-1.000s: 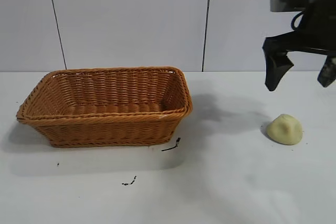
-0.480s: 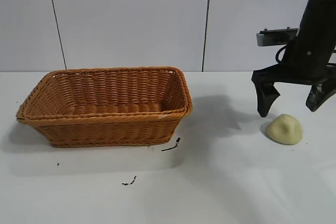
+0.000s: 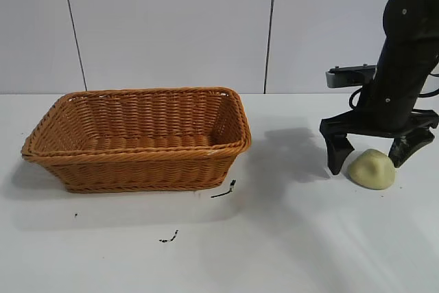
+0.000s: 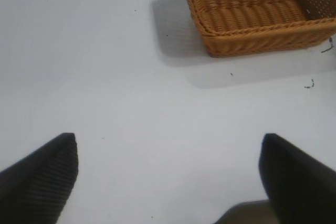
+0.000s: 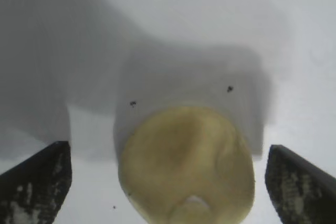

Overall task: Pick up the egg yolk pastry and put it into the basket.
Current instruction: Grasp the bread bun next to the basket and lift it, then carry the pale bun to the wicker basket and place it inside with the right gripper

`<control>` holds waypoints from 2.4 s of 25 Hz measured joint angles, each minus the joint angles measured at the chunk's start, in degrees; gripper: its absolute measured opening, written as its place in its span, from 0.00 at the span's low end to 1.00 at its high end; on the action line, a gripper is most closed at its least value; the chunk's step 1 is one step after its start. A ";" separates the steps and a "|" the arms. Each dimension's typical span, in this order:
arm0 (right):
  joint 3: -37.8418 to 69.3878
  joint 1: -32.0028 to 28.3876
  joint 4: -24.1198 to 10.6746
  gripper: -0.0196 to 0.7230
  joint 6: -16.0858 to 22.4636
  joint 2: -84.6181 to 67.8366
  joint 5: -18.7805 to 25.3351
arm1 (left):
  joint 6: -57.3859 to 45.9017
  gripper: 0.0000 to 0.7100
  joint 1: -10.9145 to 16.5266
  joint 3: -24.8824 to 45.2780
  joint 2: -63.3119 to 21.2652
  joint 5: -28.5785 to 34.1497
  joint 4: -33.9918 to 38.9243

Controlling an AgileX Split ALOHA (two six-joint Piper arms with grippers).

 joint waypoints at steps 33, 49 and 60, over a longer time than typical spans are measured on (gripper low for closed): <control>-12.42 -0.01 -2.09 0.30 -0.09 -13.63 11.74 | 0.00 0.98 0.00 0.00 0.00 0.00 0.00; -42.44 13.27 -0.59 0.30 -0.09 0.82 25.20 | 0.00 0.98 0.00 0.00 0.00 0.00 0.00; -42.71 29.23 -0.39 0.30 0.02 6.77 15.89 | 0.00 0.98 0.00 0.00 0.00 0.00 0.00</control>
